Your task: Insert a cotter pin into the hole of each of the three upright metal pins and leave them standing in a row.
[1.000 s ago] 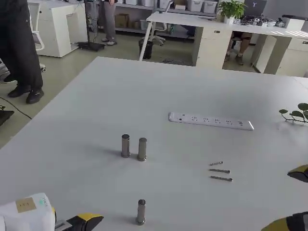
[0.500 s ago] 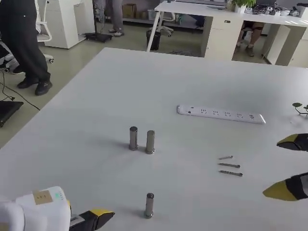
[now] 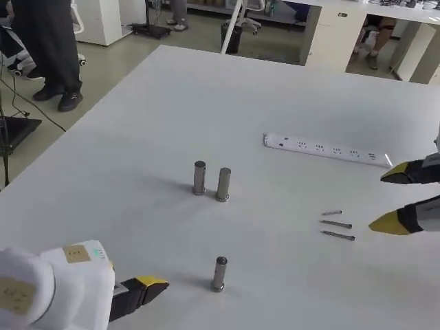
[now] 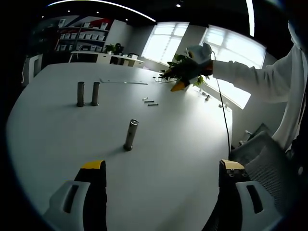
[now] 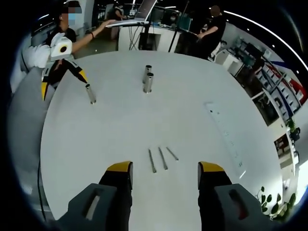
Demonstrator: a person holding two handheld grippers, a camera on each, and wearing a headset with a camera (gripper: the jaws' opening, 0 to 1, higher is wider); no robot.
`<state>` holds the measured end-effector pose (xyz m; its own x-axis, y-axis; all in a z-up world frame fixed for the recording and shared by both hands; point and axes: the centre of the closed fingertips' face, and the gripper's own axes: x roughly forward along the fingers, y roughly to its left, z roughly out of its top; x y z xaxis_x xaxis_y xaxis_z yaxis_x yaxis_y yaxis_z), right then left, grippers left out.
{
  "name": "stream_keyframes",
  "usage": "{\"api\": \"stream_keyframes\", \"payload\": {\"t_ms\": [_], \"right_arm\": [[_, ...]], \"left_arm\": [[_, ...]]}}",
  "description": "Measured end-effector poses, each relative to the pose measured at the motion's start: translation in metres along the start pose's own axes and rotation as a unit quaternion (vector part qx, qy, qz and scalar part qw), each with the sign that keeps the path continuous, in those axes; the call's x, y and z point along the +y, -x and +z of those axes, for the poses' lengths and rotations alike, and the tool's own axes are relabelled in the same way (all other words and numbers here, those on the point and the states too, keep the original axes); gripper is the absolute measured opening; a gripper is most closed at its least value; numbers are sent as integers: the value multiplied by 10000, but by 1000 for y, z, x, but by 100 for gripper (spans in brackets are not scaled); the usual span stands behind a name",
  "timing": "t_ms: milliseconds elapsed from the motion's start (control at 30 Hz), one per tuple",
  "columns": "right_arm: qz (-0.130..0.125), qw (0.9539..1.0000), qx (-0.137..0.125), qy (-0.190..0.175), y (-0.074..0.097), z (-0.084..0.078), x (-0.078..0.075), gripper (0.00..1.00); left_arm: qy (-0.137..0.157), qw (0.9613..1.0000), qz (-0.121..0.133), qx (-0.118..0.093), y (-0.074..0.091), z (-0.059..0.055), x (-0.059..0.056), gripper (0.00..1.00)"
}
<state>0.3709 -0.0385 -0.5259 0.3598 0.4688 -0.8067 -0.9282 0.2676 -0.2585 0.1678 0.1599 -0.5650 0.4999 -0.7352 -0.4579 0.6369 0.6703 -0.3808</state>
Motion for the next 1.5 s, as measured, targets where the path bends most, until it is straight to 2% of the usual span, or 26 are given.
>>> {"api": "stream_keyframes", "payload": {"t_ms": [33,100,167,367,533,767,867,967,1033,1133,1300,1400,1500], "right_arm": [[33,10000,16,-9,-3,0,-1,48],[252,9997,-51,-17,-11,3,0,40],[334,9994,-27,-59,-18,4,-2,35],[463,9988,-63,-175,-34,13,-10,34],[624,9978,212,-123,-47,5,-11,26],[668,9960,587,9,-66,-14,-18,20],[673,9948,759,74,-74,-23,-22,13],[722,9931,895,208,-79,-29,-21,15],[727,9924,950,283,-83,-32,-22,16],[775,9919,965,292,-87,-31,-21,12],[849,9904,1020,390,-92,-30,-21,9],[752,9911,1029,384,-94,-29,-26,9],[1018,9881,1083,388,-93,-30,-16,0]], "left_arm": [[10,10000,6,-1,0,-1,1,97],[40,10000,16,-15,2,-1,1,97],[62,10000,34,-45,4,-1,3,96],[161,9997,141,-83,13,-3,8,95],[154,9996,182,-143,17,-2,11,92],[216,9994,221,-184,17,-4,17,89],[273,9987,259,-340,17,-1,18,83],[296,9981,351,-416,18,1,22,87],[301,9981,352,-394,17,0,22,86],[322,9982,358,-357,17,-2,23,86],[340,9982,387,-306,17,-5,25,86],[363,9981,393,-317,17,-5,25,86],[372,9981,395,-298,17,-7,25,86]]}}
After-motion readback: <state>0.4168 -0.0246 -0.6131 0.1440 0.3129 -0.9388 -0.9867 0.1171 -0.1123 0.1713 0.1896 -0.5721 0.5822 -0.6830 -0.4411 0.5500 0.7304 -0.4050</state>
